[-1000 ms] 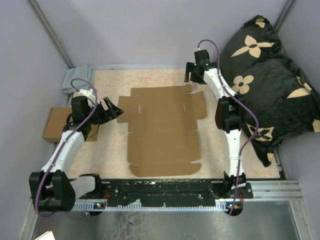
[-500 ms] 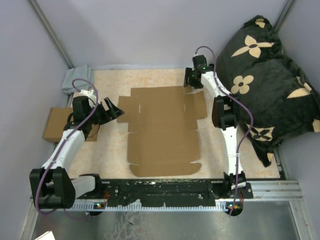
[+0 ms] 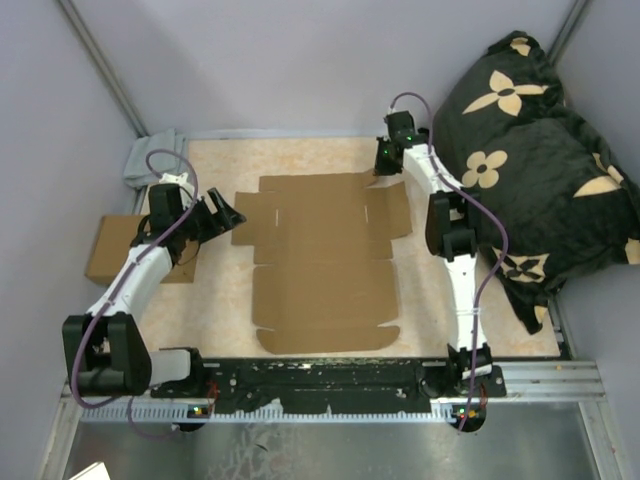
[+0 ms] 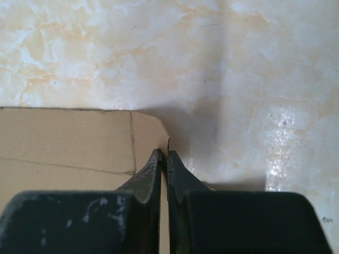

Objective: Fold the paper box

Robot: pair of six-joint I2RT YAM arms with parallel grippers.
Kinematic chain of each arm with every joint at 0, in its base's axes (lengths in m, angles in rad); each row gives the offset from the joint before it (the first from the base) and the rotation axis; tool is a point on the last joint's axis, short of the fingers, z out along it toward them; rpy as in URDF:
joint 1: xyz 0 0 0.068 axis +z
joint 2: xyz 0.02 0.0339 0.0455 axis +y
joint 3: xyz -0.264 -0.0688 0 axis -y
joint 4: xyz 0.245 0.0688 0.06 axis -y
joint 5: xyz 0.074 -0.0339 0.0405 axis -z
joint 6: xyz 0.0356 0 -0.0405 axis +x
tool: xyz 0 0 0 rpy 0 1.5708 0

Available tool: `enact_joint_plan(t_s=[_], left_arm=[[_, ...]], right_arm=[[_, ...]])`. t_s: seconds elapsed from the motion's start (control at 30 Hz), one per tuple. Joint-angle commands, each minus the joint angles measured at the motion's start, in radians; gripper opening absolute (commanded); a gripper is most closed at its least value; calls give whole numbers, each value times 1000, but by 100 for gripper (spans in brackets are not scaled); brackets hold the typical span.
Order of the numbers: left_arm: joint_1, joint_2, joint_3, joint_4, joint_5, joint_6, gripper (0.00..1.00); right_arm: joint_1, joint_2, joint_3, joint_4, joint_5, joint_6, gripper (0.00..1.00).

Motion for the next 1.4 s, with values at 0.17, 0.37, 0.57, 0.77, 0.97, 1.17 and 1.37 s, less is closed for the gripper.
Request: enact_joint_plan(t_s=[0.17, 0.37, 0.57, 0.77, 0.97, 1.17, 1.37], left_arm=[[-23, 253, 263, -44, -54, -36, 81], [-87, 463, 465, -82, -129, 4, 83], [-162, 662, 704, -176, -194, 96, 83], [-167, 793, 786, -211, -212, 126, 82], [-168, 857, 811, -161, -205, 134, 77], [-169, 884, 825, -160, -208, 143, 76], [-187, 906, 819, -172, -232, 153, 76]], right_arm=[[40, -273, -293, 54, 139, -86, 0], [67, -357, -423, 68, 156, -142, 0], [78, -349, -419, 47, 146, -195, 0], [78, -339, -391, 43, 86, -207, 0], [78, -332, -375, 38, 9, -232, 0], [78, -326, -373, 39, -14, -239, 0], [79, -317, -369, 40, -24, -227, 0]])
